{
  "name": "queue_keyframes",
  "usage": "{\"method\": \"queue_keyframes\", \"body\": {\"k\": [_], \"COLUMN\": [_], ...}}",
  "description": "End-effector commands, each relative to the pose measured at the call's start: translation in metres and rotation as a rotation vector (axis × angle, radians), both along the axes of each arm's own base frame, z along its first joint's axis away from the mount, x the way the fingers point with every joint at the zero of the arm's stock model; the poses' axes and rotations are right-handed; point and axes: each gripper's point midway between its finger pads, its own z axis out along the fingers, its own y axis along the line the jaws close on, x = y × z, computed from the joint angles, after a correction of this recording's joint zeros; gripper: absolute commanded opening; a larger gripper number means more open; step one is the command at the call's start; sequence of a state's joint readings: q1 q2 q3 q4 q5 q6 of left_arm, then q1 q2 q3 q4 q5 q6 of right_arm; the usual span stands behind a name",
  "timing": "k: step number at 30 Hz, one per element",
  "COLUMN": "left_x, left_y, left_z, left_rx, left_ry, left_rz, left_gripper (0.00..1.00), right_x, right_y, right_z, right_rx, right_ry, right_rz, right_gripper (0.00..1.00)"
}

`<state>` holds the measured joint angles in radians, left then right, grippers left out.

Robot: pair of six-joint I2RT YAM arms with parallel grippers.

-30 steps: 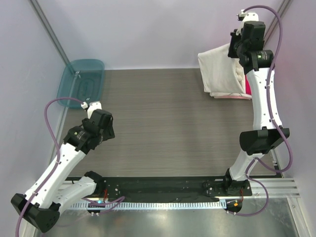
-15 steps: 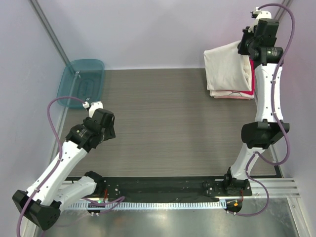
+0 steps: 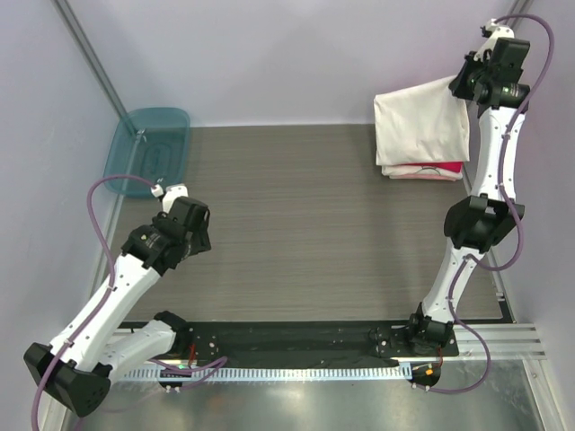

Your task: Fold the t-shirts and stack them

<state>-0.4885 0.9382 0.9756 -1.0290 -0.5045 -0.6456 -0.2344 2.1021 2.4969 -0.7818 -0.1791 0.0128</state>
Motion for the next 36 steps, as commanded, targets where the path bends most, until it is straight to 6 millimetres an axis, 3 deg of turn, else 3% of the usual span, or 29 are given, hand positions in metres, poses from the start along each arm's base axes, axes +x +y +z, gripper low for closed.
{"method": "queue_keyframes", "body": {"k": [1, 10, 17, 23, 26, 27, 31, 33, 34, 35, 36], "left_x": [0.006, 0.007, 0.008, 0.008, 0.008, 0.008, 0.008, 0.007, 0.007, 0.007, 0.007], "left_y": [0.002, 0.0, 0.0, 0.002, 0.002, 0.002, 0.003, 0.004, 0.004, 0.004, 0.004], "left_z": [0.003, -0.001, -0.006, -0.007, -0.007, -0.007, -0.006, -0.005, -0.004, -0.003, -0.003], "left_rx": [0.007, 0.019, 0.035, 0.044, 0.046, 0.049, 0.048, 0.05, 0.047, 0.046, 0.045], "left_ry": [-0.029, -0.006, 0.019, 0.026, 0.025, 0.028, 0.021, 0.018, 0.013, 0.009, 0.009], "left_rz": [0.022, 0.018, 0.021, 0.03, 0.034, 0.035, 0.04, 0.041, 0.043, 0.042, 0.043], "left_gripper": [0.65, 0.65, 0.65, 0.65, 0.65, 0.65, 0.65, 0.65, 0.65, 0.65, 0.65], "right_x": [0.013, 0.051, 0.083, 0.106, 0.116, 0.12, 0.124, 0.117, 0.113, 0.107, 0.102], "right_y": [-0.016, -0.057, -0.069, -0.09, -0.097, -0.099, -0.113, -0.13, -0.136, -0.145, -0.148], "right_z": [0.047, 0.008, -0.022, -0.028, -0.052, -0.073, -0.106, -0.108, -0.103, -0.099, -0.094], "right_rx": [-0.019, -0.016, -0.021, -0.048, -0.037, -0.025, -0.002, -0.013, -0.01, -0.02, -0.02], "right_ry": [-0.178, -0.197, -0.233, -0.323, -0.314, -0.283, -0.25, -0.239, -0.246, -0.248, -0.252], "right_rz": [-0.003, -0.047, -0.05, -0.104, -0.117, -0.124, -0.208, -0.317, -0.361, -0.425, -0.449], "right_gripper": [0.01, 0.01, 0.01, 0.01, 0.01, 0.01, 0.02, 0.17, 0.57, 0.73, 0.82]}}
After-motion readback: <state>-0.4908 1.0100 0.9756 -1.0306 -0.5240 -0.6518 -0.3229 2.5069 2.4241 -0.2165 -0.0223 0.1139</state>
